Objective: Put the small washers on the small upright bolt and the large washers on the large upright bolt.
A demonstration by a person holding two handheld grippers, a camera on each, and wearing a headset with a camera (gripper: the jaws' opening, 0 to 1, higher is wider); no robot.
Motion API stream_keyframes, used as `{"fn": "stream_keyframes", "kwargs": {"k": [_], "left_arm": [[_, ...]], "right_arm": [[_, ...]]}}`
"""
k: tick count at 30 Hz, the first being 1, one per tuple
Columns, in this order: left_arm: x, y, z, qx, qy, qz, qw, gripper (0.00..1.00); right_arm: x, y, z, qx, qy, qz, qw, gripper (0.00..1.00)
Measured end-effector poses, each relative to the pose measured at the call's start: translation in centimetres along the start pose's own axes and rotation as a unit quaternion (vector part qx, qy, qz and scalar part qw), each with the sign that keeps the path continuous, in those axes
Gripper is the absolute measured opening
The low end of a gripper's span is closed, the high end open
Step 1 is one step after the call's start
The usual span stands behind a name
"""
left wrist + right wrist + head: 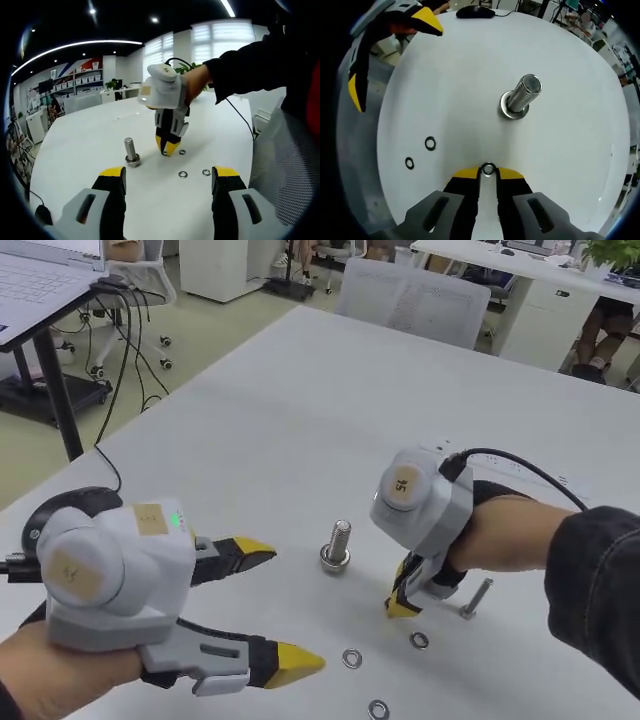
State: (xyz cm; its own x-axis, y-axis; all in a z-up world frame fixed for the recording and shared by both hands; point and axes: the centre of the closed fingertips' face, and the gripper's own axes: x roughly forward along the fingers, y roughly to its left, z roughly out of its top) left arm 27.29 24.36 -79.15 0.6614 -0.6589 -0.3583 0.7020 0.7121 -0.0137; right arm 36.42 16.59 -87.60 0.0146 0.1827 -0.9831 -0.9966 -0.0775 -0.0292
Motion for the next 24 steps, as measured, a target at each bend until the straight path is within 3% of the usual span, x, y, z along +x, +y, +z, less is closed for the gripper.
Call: {"fn": "stream_keyframes", "kwargs": {"k": [14,24], "left_arm": [[0.3,-0.7,0.2,0.006,0.004,-0.019,0.9998,0.71],[0.6,-1.0,0.6,0.013,0.006,-0.027,0.9995,0.71]], "right_arm": [[-0.2,0.2,-0.4,0.008,0.003,-0.001,1.0,0.13],[-1.9,0.3,-0.4,0.016,-0.006,-0.004,0.9998,0.13]]}}
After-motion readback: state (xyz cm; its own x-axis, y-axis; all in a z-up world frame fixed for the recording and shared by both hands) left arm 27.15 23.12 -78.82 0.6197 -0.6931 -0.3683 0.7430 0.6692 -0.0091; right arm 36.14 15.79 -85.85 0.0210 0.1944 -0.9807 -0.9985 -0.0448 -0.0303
